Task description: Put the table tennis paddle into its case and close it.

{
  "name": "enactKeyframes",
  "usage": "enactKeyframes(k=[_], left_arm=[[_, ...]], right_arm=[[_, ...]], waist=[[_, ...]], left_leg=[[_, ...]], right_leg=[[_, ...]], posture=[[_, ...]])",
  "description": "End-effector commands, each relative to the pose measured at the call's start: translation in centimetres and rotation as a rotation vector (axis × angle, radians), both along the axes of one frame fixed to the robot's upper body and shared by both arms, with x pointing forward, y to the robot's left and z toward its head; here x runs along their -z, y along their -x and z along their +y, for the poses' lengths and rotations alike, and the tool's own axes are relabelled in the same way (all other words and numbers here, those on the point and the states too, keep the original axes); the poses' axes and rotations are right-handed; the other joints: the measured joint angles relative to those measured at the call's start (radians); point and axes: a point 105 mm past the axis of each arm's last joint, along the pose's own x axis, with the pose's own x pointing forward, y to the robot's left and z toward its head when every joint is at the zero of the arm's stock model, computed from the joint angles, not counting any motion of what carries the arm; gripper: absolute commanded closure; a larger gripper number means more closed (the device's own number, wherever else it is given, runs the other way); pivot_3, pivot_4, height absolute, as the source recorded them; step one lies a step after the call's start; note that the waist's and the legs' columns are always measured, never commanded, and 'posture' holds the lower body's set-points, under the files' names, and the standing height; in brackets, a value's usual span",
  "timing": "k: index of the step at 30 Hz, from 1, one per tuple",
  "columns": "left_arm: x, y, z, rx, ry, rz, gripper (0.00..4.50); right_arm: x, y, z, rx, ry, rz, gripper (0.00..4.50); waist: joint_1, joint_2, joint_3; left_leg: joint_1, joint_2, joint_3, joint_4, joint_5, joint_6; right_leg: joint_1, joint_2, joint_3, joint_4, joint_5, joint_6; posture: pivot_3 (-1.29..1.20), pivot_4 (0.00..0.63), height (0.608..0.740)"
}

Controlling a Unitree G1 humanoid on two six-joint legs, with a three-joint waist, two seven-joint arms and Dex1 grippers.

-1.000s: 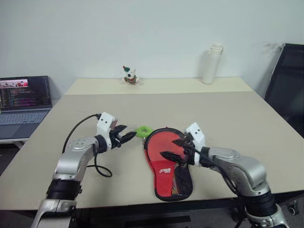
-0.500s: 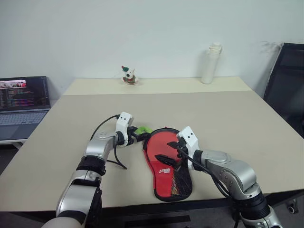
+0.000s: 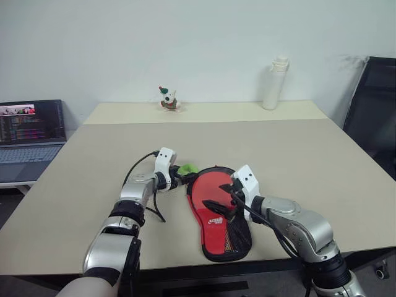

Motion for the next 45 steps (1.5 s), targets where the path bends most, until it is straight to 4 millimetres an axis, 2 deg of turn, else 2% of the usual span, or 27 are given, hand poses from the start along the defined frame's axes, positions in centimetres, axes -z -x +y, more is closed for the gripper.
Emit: enactKeyframes(k=[1, 6, 9, 15, 20, 23, 33, 35, 40, 45], left_arm=[[-1.1, 0.0, 0.4, -0.048, 0.092, -0.025, 0.03], [-1.3, -0.4, 2.4, -0.150, 0.026, -0.073, 0.03], [-1.1, -0.6, 2.7, -0.171, -0.007, -0.071, 0.03], [0.6, -0.5, 1.5, -0.125, -0.057, -0.008, 0.03], [1.2, -0.3, 0.5, -0.088, -0.062, 0.023, 0.03], [1.4, -0.3, 0.5, -0.098, -0.055, 0.036, 0.61], [1.8, 0.2, -0.5, -0.059, -0.037, 0.047, 3.97], [1.9, 0.3, -0.7, -0.057, -0.036, 0.047, 4.48], [1.5, 0.2, -0.7, -0.061, -0.029, 0.037, 4.49], [-1.0, -0.2, -0.3, -0.072, -0.071, -0.070, 4.49]], right_arm=[[-1.3, 0.0, 0.3, -0.005, -0.024, -0.060, 0.02], [-1.2, -0.1, 0.4, -0.008, -0.026, -0.061, 0.02], [-1.2, -0.1, 0.5, -0.010, -0.027, -0.061, 0.02], [-1.1, 0.0, 0.6, -0.010, -0.030, -0.059, 0.02], [-1.2, 0.0, 0.6, 0.000, -0.035, -0.061, 0.02], [-1.2, -0.2, 0.6, 0.013, -0.021, -0.084, 0.02], [-0.7, -1.1, 1.7, 0.024, 0.010, -0.126, 0.02], [0.0, -1.6, 1.9, 0.034, 0.028, -0.123, 0.02], [2.4, -2.5, 2.1, 0.073, 0.082, -0.083, 0.02], [5.4, -3.3, 0.3, 0.153, 0.197, -0.042, 0.02]], waist=[[0.000, 0.000, 0.000], [0.000, 0.000, 0.000], [0.000, 0.000, 0.000], [0.001, -0.001, -0.001], [0.003, -0.001, -0.001], [0.004, -0.001, -0.002], [0.004, -0.002, -0.002], [0.003, -0.002, -0.002], [0.004, -0.002, -0.002], [0.003, -0.003, -0.003]], left_leg=[[0.000, 0.001, 0.000, 0.000, 0.000, 0.000], [0.000, 0.002, 0.000, 0.000, 0.000, 0.000], [0.000, 0.002, 0.000, 0.000, 0.000, 0.000], [0.000, 0.001, 0.000, 0.000, 0.000, 0.000], [0.001, -0.001, 0.000, 0.000, 0.000, 0.000], [0.001, -0.001, 0.000, 0.000, 0.000, 0.000], [0.001, -0.003, 0.000, 0.000, 0.000, 0.000], [0.001, -0.003, -0.001, 0.000, 0.000, 0.000], [0.001, -0.003, -0.001, 0.000, 0.000, 0.000], [0.001, -0.002, 0.000, 0.000, 0.000, 0.000]], right_leg=[[0.000, 0.000, 0.000, 0.000, 0.000, 0.000], [0.000, 0.000, 0.000, 0.000, 0.000, 0.000], [0.000, 0.000, 0.000, 0.000, 0.000, 0.000], [0.000, 0.000, 0.000, 0.000, 0.000, 0.000], [0.001, 0.000, -0.001, 0.000, 0.000, 0.000], [0.001, -0.001, -0.001, 0.000, 0.000, 0.000], [0.001, -0.001, -0.001, 0.000, 0.000, 0.000], [0.001, -0.001, 0.000, 0.000, 0.000, 0.000], [0.001, -0.001, 0.000, 0.000, 0.000, 0.000], [0.001, -0.002, 0.000, 0.000, 0.002, -0.002]], posture=[[0.00, 0.150, 0.740], [0.00, 0.150, 0.740], [0.00, 0.150, 0.740], [0.00, 0.150, 0.740], [0.00, 0.150, 0.740], [0.00, 0.150, 0.740], [0.00, 0.150, 0.740], [0.00, 0.150, 0.740], [0.00, 0.150, 0.740], [0.00, 0.150, 0.740]])
